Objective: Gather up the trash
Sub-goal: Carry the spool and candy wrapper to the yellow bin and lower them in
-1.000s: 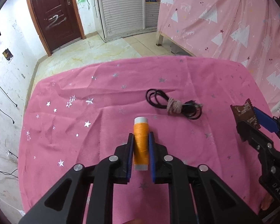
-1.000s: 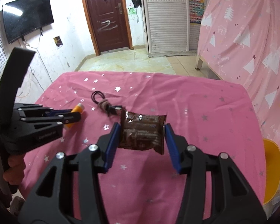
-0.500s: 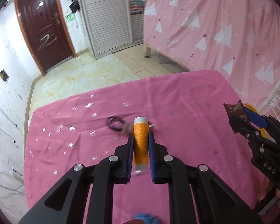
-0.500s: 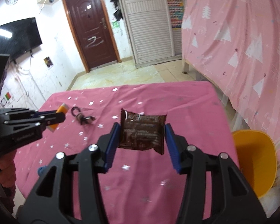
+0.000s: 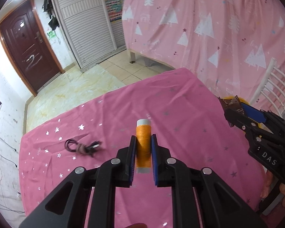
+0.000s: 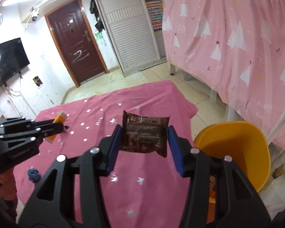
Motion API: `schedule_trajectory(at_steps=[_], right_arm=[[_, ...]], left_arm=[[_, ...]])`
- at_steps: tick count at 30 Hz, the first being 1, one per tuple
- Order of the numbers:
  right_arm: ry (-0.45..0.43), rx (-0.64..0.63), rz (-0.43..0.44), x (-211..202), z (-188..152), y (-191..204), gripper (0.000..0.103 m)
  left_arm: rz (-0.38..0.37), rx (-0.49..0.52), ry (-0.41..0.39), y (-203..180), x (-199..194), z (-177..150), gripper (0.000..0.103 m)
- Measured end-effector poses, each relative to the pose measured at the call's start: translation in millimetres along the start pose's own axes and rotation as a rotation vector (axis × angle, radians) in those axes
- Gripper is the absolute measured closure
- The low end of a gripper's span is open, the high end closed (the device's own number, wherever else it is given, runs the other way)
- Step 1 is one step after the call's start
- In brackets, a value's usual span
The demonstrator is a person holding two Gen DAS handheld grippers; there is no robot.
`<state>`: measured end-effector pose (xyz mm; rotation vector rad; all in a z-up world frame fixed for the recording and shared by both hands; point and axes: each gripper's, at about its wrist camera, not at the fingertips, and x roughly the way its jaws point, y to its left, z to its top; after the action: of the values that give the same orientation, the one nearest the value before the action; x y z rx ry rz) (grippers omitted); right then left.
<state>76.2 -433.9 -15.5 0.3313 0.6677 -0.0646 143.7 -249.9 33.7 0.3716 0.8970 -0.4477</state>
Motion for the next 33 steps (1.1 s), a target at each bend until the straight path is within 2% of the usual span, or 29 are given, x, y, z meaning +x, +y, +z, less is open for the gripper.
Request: schedule_trajectory(at_steps=[10, 19, 25, 33], right_arm=[[-0.058, 0.093, -0.011, -16.4, 2.3, -42.1, 0.056], [-0.105, 0.202, -0.07, -30.9, -3.7, -92.3, 0.056], [-0.124, 0.268, -0.1, -38.4, -7.5, -128.0, 0.055], [-0.128, 0.344, -0.145, -34.3, -11.7, -162.9, 0.051]], left_arm=[[-0.023, 0.061, 0.006, -46.8, 1.0, 12.0, 0.094], [-0.118, 0.114, 0.006, -99.8, -1.8, 19.4, 0.094], [-0.226, 0.128, 0.041, -139.6, 2.5, 26.7, 0.094], [-0.28, 0.153, 0.069, -183.6, 14.5, 31.7, 0.094]])
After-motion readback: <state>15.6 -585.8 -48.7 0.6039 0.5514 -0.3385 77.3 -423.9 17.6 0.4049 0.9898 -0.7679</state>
